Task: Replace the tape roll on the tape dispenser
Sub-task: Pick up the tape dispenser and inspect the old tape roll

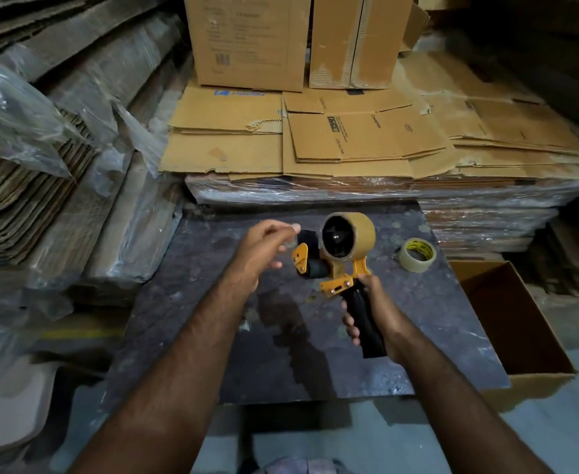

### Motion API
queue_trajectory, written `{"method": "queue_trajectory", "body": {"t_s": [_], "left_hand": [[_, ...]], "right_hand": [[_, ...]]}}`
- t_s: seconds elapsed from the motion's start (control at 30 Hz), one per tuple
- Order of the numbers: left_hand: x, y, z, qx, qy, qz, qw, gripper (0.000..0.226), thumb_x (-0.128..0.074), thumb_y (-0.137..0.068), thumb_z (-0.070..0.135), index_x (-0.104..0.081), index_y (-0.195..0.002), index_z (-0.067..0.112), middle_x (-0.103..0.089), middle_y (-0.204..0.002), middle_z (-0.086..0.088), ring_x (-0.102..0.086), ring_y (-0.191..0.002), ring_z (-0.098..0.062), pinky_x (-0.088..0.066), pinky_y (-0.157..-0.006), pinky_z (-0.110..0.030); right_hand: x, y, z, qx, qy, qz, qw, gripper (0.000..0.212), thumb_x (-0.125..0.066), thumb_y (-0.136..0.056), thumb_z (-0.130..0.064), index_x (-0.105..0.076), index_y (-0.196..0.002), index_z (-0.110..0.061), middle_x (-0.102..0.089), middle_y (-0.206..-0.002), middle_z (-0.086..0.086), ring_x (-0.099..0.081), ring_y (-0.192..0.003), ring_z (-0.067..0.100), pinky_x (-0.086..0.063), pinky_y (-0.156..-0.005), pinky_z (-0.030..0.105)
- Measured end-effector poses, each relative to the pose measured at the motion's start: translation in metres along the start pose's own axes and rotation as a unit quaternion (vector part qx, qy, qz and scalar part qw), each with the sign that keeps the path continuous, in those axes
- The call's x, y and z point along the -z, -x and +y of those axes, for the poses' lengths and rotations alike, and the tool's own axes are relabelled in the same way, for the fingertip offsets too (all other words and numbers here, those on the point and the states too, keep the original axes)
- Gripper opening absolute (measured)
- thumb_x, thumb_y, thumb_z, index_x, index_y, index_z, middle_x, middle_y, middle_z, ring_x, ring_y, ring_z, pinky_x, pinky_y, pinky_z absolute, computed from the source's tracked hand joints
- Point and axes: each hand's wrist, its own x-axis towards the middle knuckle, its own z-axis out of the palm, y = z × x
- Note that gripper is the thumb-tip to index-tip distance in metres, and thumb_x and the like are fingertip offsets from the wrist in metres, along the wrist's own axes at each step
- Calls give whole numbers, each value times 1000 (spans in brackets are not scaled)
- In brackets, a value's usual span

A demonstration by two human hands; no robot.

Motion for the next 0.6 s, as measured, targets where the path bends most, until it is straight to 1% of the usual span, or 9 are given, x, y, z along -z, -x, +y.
{"method": "queue_trajectory", "body": {"t_s": [0.07,0.13,0.23,0.3,0.33,0.4,0.47,0.53,0.6], "left_hand": [[7,-7,-2,-62,-44,-19,997,32,-76,-87,34,-70,-116,21,-71,-118,1,-65,-112,-16,-53,-83,-31],[12,-17,-2,-94,-102,-53,989,41,-79,-84,36,-67,-121,23,-67,-127,3,-61,-119,-13,-50,-98,-35],[9,-30,-11,-71,-179,-117,974,52,-79,-82,43,-64,-129,26,-61,-129,6,-56,-118,-13,-47,-98,-36],[3,-33,-25,-23,-157,-163,974,44,-77,-85,38,-65,-126,25,-66,-121,4,-63,-110,-14,-54,-86,-30],[-1,-33,-34,-3,-135,-173,976,40,-76,-87,35,-66,-124,23,-68,-117,3,-65,-104,-13,-56,-74,-25],[-13,-31,-52,23,-118,-163,979,38,-73,-91,28,-64,-127,19,-68,-114,2,-63,-94,-6,-50,-64,-20],[-32,-35,-67,44,-107,-146,982,45,-71,-92,23,-58,-134,14,-64,-113,2,-60,-91,-3,-46,-68,-19],[-50,-42,-79,70,-104,-138,982,53,-68,-95,26,-47,-141,13,-63,-118,2,-60,-95,-7,-45,-74,-22],[-67,-51,-93,92,-123,-138,979,64,-66,-95,34,-37,-149,12,-55,-141,-5,-58,-117,-18,-42,-89,-29]], "right_hand": [[2,-1,1,-19,-45,-69,996,68,-33,-90,-70,-60,-74,-9,-50,-59,8,-45,-46,22,-42,-45,29],[4,-1,3,-42,-61,-112,991,69,-36,-88,-70,-62,-74,-8,-52,-60,11,-49,-45,24,-47,-45,29],[11,-5,14,-79,-52,-141,985,68,-39,-86,-68,-64,-77,-6,-58,-62,12,-56,-47,26,-53,-48,31],[16,-11,26,-100,-56,-142,983,66,-43,-83,-68,-65,-78,-6,-61,-62,13,-58,-48,26,-54,-49,31],[18,-13,32,-112,-60,-139,982,66,-45,-82,-68,-65,-79,-6,-61,-63,12,-59,-48,26,-54,-50,30],[22,-17,44,-135,-59,-124,981,68,-44,-81,-69,-67,-79,-5,-61,-62,13,-59,-49,26,-54,-50,29],[29,-28,53,-144,-49,-96,984,74,-36,-84,-71,-68,-76,-4,-60,-60,13,-58,-47,25,-51,-48,27],[37,-43,61,-157,-46,-70,984,80,-28,-87,-72,-67,-71,-5,-59,-58,12,-55,-46,24,-47,-49,26],[47,-61,68,-175,-46,-46,982,83,-22,-88,-73,-64,-67,-5,-58,-57,11,-54,-46,25,-45,-49,26]]}}
